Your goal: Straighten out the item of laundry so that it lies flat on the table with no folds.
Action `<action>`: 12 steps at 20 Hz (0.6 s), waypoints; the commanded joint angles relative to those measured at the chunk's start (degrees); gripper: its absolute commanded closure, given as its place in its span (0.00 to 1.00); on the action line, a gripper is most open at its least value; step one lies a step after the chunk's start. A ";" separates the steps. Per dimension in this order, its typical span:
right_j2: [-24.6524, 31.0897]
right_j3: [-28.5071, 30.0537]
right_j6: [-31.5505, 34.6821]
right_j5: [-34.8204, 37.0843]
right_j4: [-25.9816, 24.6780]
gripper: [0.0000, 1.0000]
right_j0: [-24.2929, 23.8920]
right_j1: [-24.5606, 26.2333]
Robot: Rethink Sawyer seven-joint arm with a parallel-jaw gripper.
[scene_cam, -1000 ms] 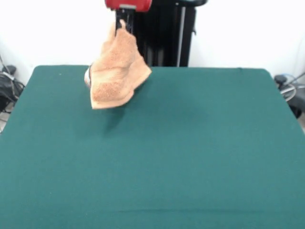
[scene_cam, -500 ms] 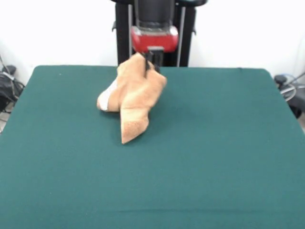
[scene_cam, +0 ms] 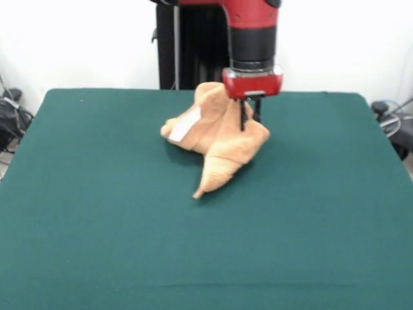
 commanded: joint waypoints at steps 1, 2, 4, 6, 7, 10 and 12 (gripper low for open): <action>0.14 -4.22 17.30 -2.12 10.19 1.00 4.81 3.35; 0.25 -4.24 16.88 -1.86 10.54 1.00 4.89 3.40; -0.17 -4.33 15.79 -2.35 12.09 0.00 5.74 3.53; -0.99 -4.23 15.97 -2.53 13.32 0.00 7.05 3.34; -1.68 -4.18 15.86 -2.57 14.05 0.00 8.08 3.13; -0.92 -3.84 15.39 -2.52 14.91 0.00 7.87 3.33; -1.17 -3.60 15.76 -3.12 16.06 0.00 8.68 3.20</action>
